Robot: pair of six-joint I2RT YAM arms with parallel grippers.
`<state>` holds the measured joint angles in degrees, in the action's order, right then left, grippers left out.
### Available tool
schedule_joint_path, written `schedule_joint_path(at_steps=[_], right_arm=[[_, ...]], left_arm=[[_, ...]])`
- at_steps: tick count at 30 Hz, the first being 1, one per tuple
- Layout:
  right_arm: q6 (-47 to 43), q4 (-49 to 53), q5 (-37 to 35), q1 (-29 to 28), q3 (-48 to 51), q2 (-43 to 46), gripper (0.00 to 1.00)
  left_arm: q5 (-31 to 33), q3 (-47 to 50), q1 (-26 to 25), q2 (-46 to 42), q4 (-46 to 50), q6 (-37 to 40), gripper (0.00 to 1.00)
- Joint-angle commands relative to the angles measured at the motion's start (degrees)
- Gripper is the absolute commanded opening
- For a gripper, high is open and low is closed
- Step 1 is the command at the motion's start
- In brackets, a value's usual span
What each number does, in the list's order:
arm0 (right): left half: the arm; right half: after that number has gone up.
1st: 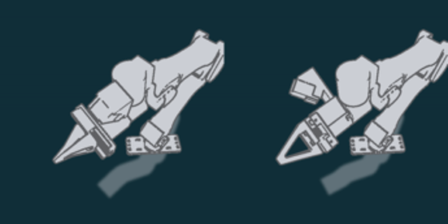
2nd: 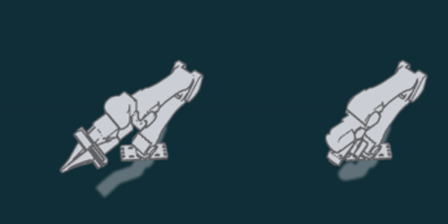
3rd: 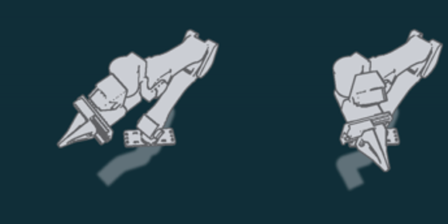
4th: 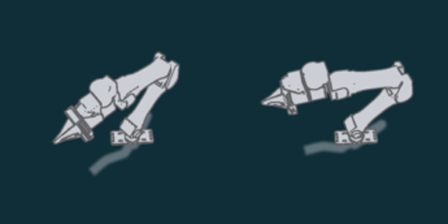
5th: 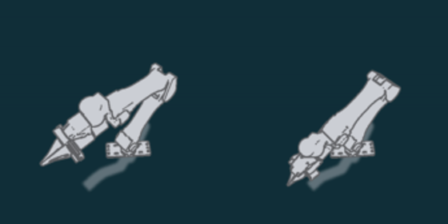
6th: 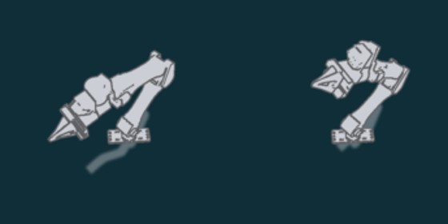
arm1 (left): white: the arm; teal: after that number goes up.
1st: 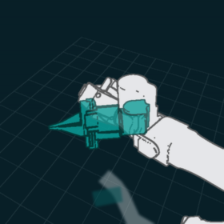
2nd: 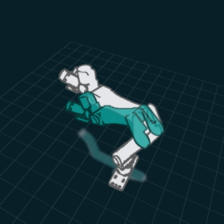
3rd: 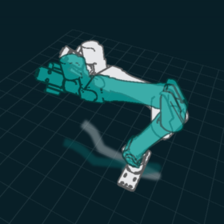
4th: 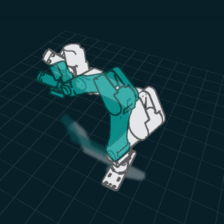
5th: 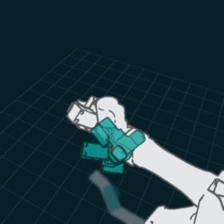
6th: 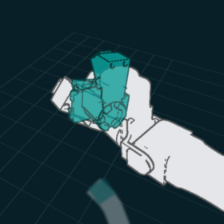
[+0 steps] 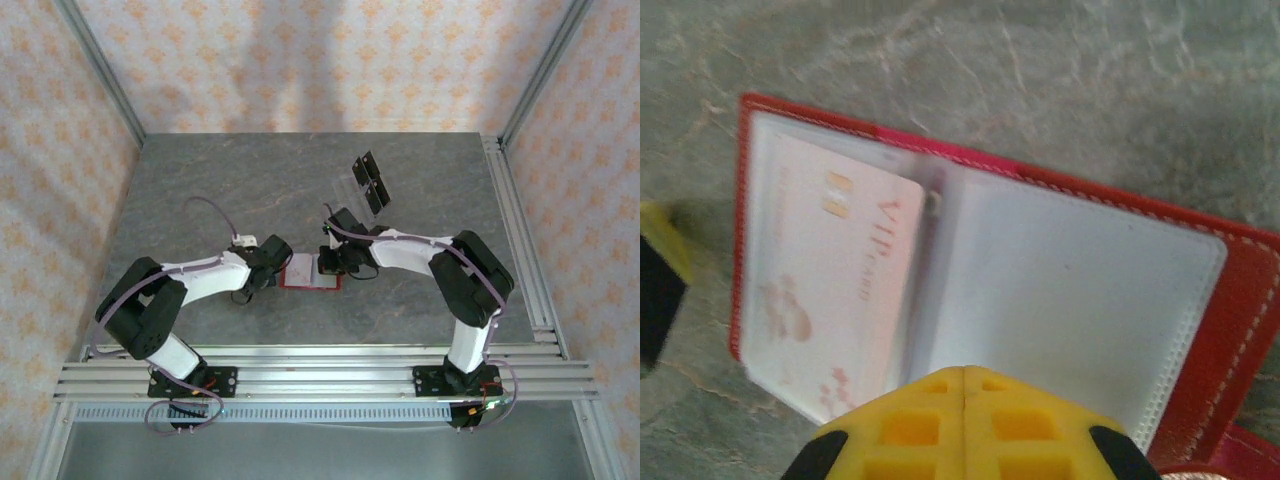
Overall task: Put the credit cards into the card holder
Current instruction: Insert the credit card into the card slot.
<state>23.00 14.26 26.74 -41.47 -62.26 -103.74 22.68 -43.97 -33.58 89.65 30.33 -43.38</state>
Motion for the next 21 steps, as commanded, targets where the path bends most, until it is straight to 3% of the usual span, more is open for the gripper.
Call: schedule_joint_path(at_steps=[1,21], right_arm=[[-1.4,2.8,-1.9,-0.3,-3.8,0.2,0.05],[-0.5,1.9,-1.0,-1.6,-7.4,-7.4,0.04]], left_arm=[[-1.1,-2.1,0.4,1.0,-2.3,1.0,1.0],[-4.3,-1.3,0.4,4.4,-6.2,1.5,1.0]])
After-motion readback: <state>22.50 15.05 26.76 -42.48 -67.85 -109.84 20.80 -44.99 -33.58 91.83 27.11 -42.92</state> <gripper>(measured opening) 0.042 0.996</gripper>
